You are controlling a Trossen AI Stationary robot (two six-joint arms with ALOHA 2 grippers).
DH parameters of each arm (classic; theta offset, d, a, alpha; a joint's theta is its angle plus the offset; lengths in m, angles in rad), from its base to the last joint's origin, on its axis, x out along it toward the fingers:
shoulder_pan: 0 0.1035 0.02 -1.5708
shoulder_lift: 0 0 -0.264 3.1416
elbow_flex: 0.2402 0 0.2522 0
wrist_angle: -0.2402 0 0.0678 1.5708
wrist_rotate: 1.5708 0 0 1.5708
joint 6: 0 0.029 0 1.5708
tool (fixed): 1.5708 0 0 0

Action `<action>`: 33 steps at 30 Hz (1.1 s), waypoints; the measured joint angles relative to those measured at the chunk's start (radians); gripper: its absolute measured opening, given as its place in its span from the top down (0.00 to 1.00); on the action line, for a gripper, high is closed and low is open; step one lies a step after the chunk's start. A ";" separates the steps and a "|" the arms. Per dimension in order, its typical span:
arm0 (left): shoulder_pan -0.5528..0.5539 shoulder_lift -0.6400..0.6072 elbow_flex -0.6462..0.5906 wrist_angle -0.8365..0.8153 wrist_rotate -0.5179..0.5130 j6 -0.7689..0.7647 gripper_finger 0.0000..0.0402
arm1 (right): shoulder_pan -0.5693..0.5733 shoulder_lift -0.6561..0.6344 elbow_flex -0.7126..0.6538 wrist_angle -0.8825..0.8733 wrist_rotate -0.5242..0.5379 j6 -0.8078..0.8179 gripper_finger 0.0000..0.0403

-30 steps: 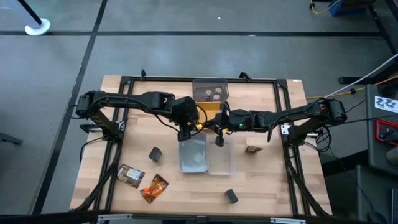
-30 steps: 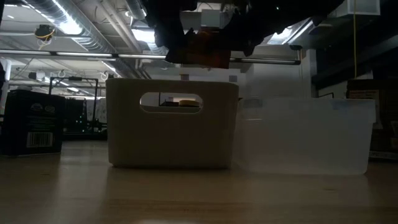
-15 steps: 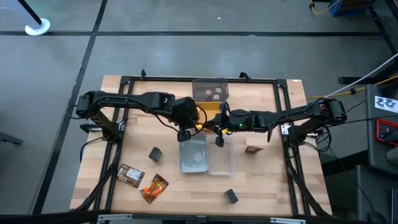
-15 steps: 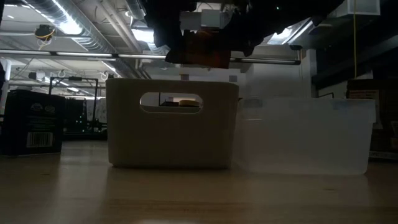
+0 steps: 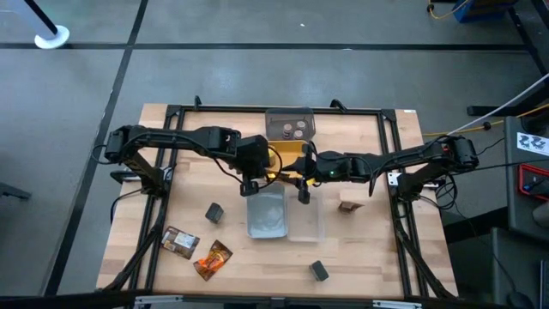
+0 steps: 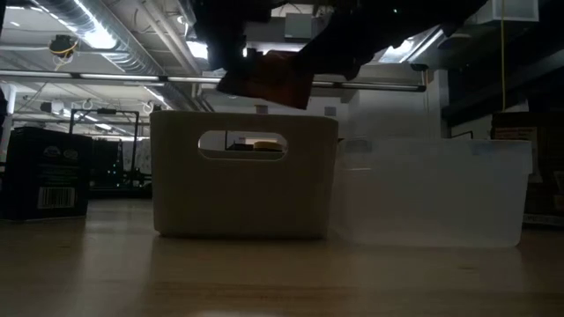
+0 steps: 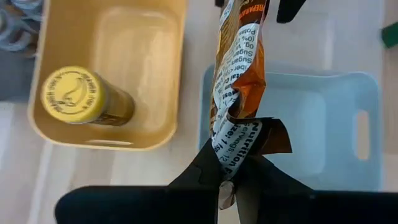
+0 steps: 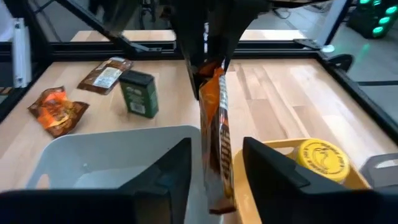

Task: Sort spices by type
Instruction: Put the top left brown seasoning pack into the gray bin

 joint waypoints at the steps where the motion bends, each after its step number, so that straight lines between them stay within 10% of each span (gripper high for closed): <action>1: 0.000 0.000 0.000 -0.002 0.016 0.000 0.98 | 0.000 0.000 0.000 -0.004 -0.010 0.000 0.62; 33: -0.038 0.000 0.001 -0.266 0.193 -0.298 0.98 | 0.000 -0.016 0.000 -0.077 -0.020 -0.010 0.48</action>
